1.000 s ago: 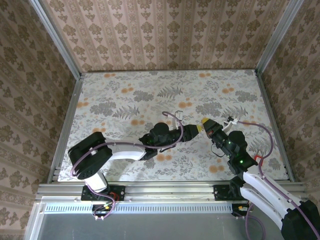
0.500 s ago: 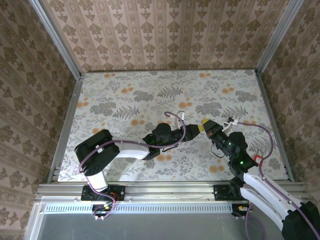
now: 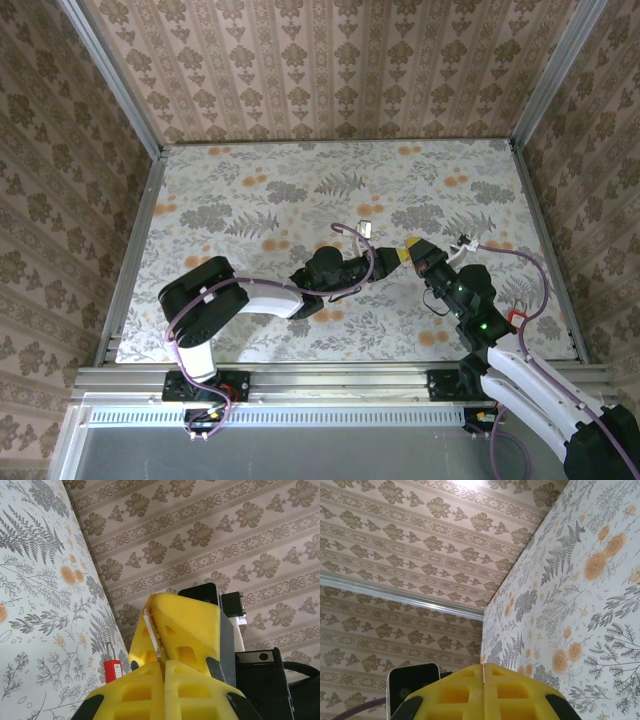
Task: Unlock with the key
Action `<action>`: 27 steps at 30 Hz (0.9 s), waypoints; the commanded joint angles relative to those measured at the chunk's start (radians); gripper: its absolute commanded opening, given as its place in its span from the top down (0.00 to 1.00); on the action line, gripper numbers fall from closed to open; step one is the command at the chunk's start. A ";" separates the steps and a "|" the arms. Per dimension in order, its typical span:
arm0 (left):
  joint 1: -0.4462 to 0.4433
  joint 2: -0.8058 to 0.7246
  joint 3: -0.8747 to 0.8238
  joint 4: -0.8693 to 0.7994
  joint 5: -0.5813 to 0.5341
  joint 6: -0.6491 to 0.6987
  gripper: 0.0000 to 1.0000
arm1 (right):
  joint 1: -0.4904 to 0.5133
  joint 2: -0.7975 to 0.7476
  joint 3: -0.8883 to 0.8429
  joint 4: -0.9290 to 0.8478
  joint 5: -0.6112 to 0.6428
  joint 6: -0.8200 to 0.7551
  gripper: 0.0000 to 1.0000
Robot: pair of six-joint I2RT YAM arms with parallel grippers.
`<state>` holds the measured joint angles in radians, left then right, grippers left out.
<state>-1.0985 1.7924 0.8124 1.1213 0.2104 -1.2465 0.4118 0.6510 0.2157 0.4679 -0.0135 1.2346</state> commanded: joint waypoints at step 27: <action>0.181 -0.334 0.161 -1.057 0.552 0.812 1.00 | -0.200 0.078 0.182 -0.110 -0.600 -0.220 0.41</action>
<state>-0.9371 1.4685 0.9291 0.2661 0.6617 -0.5816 0.2138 0.7341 0.3717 0.2928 -0.4671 1.0786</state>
